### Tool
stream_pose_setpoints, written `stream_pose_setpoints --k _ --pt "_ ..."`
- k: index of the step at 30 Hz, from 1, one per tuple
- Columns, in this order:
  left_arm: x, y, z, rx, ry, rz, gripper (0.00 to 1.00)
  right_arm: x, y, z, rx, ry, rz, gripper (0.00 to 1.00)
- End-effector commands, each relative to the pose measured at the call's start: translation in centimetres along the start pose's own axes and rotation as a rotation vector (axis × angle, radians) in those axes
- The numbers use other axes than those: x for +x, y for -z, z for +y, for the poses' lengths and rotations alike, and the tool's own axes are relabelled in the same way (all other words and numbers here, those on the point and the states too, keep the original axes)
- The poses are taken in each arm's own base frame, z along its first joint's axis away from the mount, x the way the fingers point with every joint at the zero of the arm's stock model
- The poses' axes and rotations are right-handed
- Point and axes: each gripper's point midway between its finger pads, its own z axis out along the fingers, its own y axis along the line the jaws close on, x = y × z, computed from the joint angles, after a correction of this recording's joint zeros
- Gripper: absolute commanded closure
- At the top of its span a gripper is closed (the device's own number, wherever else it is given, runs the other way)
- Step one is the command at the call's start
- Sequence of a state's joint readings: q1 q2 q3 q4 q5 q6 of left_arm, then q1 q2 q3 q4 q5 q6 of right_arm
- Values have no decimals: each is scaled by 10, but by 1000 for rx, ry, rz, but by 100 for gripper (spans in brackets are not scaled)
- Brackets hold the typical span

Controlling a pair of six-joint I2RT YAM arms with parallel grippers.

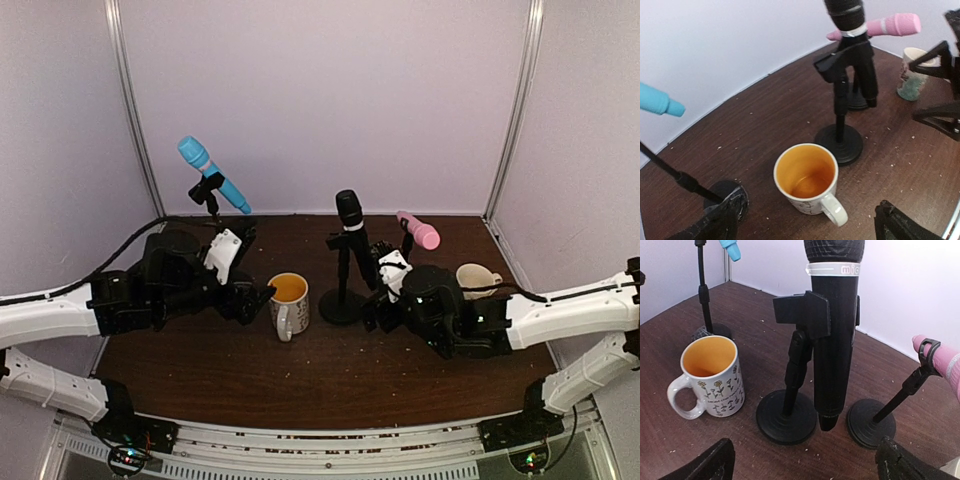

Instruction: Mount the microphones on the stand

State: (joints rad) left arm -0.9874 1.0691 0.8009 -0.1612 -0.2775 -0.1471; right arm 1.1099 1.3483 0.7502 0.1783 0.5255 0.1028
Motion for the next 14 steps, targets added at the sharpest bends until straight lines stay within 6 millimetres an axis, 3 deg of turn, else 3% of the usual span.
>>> stream_pose_setpoints --k 1,5,9,14 --pt "-13 23 46 -222 146 -87 2 -1 28 -10 4 -52 64 0" --pt "-15 48 84 -423 225 -115 2 -35 48 -41 145 -156 22 0" --pt "-21 67 108 -574 191 -116 2 -83 74 -78 298 -109 -28 0" --pt "-35 80 144 -786 108 -101 2 -105 92 -111 453 -44 -137 0"
